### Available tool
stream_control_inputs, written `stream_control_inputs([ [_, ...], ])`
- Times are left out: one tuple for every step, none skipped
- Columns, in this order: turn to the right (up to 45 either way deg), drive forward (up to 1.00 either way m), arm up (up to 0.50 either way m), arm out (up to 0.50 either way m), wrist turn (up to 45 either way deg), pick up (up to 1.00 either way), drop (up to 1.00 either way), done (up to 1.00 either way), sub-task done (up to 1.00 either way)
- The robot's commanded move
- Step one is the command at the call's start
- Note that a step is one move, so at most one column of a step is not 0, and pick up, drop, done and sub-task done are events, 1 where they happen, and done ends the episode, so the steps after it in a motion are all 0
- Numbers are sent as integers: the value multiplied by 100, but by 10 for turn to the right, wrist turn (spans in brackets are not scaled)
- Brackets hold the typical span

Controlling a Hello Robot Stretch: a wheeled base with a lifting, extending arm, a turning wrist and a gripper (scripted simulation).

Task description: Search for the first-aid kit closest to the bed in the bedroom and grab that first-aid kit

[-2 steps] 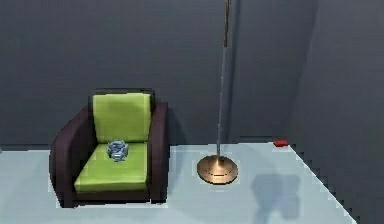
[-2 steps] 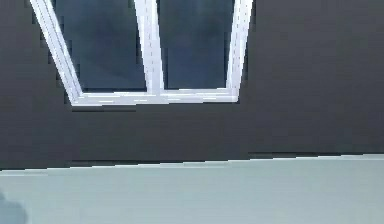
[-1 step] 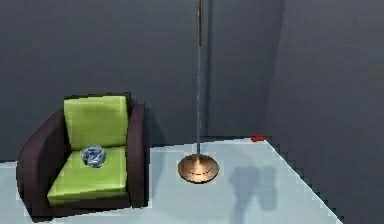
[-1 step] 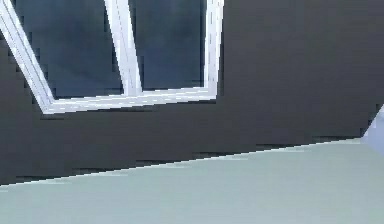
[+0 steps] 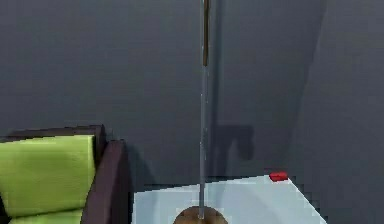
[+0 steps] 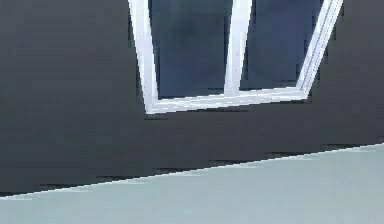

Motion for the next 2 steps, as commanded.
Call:
stream_control_inputs([
  [-450, 0, 0, 0, 0, 0, 0, 0, 0],
  [-450, 0, 0, 0, 0, 0, 0, 0, 0],
])
